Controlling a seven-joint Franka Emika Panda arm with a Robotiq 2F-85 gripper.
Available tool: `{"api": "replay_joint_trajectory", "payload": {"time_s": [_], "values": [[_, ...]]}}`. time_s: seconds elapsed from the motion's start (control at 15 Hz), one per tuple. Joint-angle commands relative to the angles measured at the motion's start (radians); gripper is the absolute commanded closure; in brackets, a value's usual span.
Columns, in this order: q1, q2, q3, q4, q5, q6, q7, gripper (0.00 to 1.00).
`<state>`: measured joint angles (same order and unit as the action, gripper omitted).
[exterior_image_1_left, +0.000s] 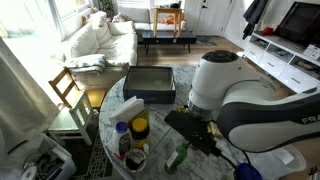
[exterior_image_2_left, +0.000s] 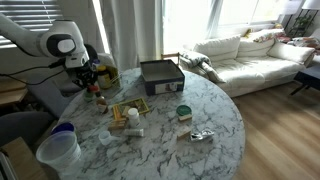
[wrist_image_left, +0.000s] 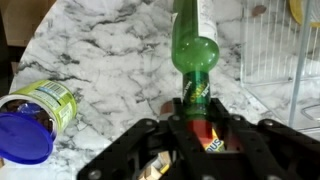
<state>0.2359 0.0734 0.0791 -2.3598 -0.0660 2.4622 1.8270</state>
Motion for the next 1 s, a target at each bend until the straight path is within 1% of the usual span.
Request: {"api": "replay_joint_trajectory", "payload": {"time_s": [0.0, 0.53, 0.6, 0.93], "values": [[-0.016, 0.003, 0.021, 0.022, -0.041, -0.037, -0.003, 0.92], [-0.015, -0.007, 0.033, 0.074, -0.089, -0.106, -0.038, 0.92], [-0.015, -0.008, 0.036, 0.078, -0.076, -0.112, -0.051, 0.92], [-0.012, -0.005, 0.045, 0.079, -0.081, -0.126, -0.067, 0.92]]}}
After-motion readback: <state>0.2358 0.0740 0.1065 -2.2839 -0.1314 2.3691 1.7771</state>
